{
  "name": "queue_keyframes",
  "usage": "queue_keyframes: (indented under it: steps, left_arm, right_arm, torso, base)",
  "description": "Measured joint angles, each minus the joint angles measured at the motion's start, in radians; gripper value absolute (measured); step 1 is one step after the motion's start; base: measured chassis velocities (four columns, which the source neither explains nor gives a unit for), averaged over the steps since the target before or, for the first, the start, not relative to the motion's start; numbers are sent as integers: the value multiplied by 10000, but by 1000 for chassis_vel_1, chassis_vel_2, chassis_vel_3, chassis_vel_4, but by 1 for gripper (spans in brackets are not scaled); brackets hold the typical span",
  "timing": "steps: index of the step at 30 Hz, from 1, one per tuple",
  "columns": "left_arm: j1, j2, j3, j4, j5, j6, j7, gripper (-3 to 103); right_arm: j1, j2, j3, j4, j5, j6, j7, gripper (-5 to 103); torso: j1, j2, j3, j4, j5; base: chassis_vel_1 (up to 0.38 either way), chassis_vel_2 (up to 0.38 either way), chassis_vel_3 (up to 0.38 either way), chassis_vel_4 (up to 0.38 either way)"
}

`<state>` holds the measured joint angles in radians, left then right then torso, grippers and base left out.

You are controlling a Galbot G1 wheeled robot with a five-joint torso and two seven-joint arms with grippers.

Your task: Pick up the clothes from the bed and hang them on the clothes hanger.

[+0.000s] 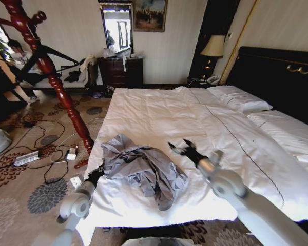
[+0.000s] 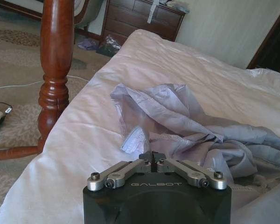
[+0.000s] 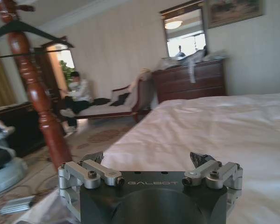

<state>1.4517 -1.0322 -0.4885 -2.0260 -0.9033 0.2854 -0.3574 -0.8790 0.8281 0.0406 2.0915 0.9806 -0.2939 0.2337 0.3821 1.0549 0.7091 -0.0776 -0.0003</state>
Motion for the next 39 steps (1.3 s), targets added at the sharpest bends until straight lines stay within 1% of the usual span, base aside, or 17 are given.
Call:
queue_keyframes:
  steps: [2,3,4,5,7,8,10,12,14,17,23,24,27,32,34,37,39]
  left_arm:
    - [17,22,1,9,6,-6,30,0]
    - [52,69,3,7,9,-14,65,0]
    - [61,85,17,-5,9,-17,74,0]
    - [61,85,17,-5,9,-17,74,0]
    - [95,122,69,-116,10,-19,92,0]
    - [95,122,69,-116,10,-19,92,0]
    - [125,147,87,-175,8,-20,119,0]
    - [217,223,92,-236,11,-26,199,0]
    - [253,254,83,-243,18,-35,227,0]
    - [367,301,-38,-255,49,-61,351,0]
    - [448,313,-139,-271,27,-103,388,0]
    - [470,332,-152,-328,9,-111,390,0]
    - [482,360,-236,-465,-118,-119,383,0]
    - [493,382,-311,-525,-238,-125,377,0]
    - [514,404,-309,-541,-258,-135,378,0]
    - [510,424,-296,-552,-263,-138,381,0]
    - [486,447,-297,-575,-320,-139,372,0]
  right_arm:
    - [581,137,-673,-272,-4,-9,-19,100]
    - [1266,293,-1540,-654,-98,-12,-112,100]
    - [1504,356,-1855,-824,-155,-13,-157,100]
    - [1504,356,-1855,-824,-155,-13,-157,100]
    - [2148,533,-2730,-1316,-288,-15,-284,100]
    - [2148,533,-2730,-1316,-288,-15,-284,100]
    - [2514,578,-3189,-1489,-309,-23,-380,100]
    - [3312,560,-4222,-1784,-340,-21,-707,100]
    - [3562,552,-4514,-1887,-363,-3,-825,100]
    - [4387,791,-5498,-2420,-312,72,-1175,100]
    - [4947,1315,-6156,-3088,-336,87,-1323,103]
    - [5071,1531,-6339,-3364,-351,89,-1348,95]
    - [5164,2091,-6633,-4037,-363,91,-1368,90]
    - [5164,2511,-6728,-4502,-337,90,-1378,86]
    - [5178,2902,-6808,-4836,-385,90,-1396,86]
    - [5172,3370,-6875,-5373,-692,159,-1447,86]
    - [5146,3640,-6917,-5843,-1084,289,-1520,86]
  torso:
    - [-1,1,-1,-3,0]
    - [-1,1,-1,-5,2]
    - [-1,0,-1,-3,0]
    - [-1,0,-1,-3,0]
    - [-1,0,-1,-4,1]
    - [-1,0,-1,-4,1]
    - [-2,1,-2,-7,3]
    - [-2,0,-1,-2,1]
    - [-2,0,-2,-3,1]
    - [-3,2,-2,-5,2]
    - [-3,3,-1,-3,0]
    - [-3,2,-2,-3,1]
    - [-3,2,-2,-4,2]
    - [-3,2,-2,-4,1]
    - [-3,2,-2,-6,1]
    - [-4,2,-2,1,1]
    - [-3,2,-2,-1,1]
  base:
    - [0,0,0,0]
    - [0,0,0,0]
    - [0,0,0,0]
    - [0,0,0,0]
    - [0,0,0,0]
    - [0,0,0,0]
    - [0,0,0,0]
    - [0,0,0,0]
    - [0,0,0,0]
    - [0,0,0,0]
    - [0,0,0,0]
    - [0,0,0,0]
    - [0,0,0,0]
    - [0,0,0,0]
    - [0,0,0,0]
    - [0,0,0,0]
    - [0,0,0,0]
